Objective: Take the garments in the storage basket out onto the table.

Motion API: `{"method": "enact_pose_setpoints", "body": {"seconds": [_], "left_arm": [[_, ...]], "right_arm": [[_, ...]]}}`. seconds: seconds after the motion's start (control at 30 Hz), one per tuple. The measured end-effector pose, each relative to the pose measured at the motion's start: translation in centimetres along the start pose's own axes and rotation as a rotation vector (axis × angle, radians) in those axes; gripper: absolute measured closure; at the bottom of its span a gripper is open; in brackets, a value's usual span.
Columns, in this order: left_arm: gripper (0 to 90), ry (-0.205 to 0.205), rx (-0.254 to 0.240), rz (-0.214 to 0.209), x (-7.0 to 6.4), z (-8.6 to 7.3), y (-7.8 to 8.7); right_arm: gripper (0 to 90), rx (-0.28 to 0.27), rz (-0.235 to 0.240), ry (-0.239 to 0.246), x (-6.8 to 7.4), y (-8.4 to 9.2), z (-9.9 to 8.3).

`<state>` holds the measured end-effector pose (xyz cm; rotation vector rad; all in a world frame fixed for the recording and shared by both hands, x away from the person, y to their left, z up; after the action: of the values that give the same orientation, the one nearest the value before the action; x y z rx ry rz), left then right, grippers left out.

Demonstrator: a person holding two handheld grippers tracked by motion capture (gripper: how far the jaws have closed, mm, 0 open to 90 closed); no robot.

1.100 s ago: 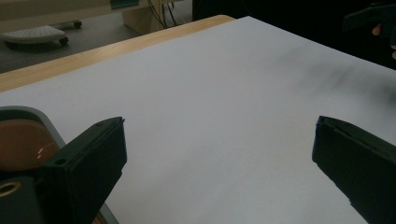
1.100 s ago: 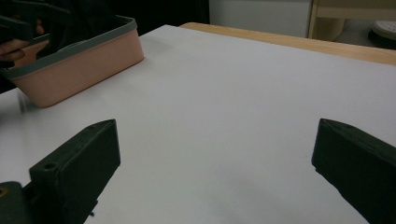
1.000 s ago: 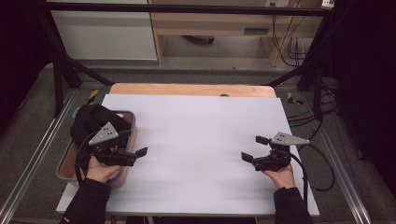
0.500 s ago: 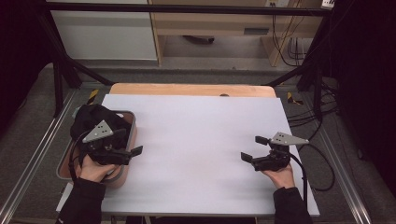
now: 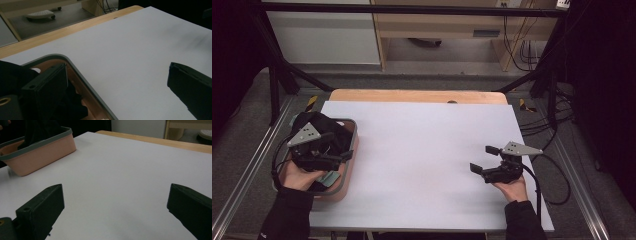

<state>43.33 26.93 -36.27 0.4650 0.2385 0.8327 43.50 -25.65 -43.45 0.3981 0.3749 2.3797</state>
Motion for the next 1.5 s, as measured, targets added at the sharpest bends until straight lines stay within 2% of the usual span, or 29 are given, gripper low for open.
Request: {"method": "enact_pose_setpoints", "body": {"seconds": [0.3,0.53,0.63,0.9,1.0,1.3,1.5], "left_arm": [[2.8,0.017,0.008,0.048,1.5,0.6,1.1],[2.8,0.02,0.005,0.076,2.4,1.1,1.8],[2.6,0.02,0.017,0.106,3.1,1.4,2.1],[2.7,0.021,0.013,0.144,4.3,1.9,2.9],[2.6,0.036,0.013,0.163,5.1,2.1,3.2],[2.5,0.07,0.017,0.212,7.4,1.9,3.8],[2.5,0.085,0.035,0.235,8.7,1.3,3.5]], "right_arm": [[1.6,0.002,0.0,0.001,0.0,-0.1,0.0],[1.6,0.002,-0.001,0.001,0.0,-0.1,0.0],[1.6,0.003,-0.001,0.001,0.0,-0.1,0.0],[1.6,0.009,-0.002,0.003,0.0,-0.2,-0.1],[1.6,0.012,-0.001,0.004,0.0,-0.2,-0.1],[1.6,0.01,-0.003,0.003,0.0,-0.2,-0.1],[1.6,0.012,-0.004,0.005,0.0,-0.2,-0.1]]}}
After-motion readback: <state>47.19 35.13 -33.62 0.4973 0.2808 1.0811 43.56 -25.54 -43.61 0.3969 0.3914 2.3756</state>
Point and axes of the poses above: each handheld gripper's, and its own axes: y roughly backward along the jaws, z roughly out of its top, x roughly to its left, the point moved 2 cm from there along -y, roughly forward along the jaws, and after that the axes turned 1 degree about x, right-handed, at the moved point
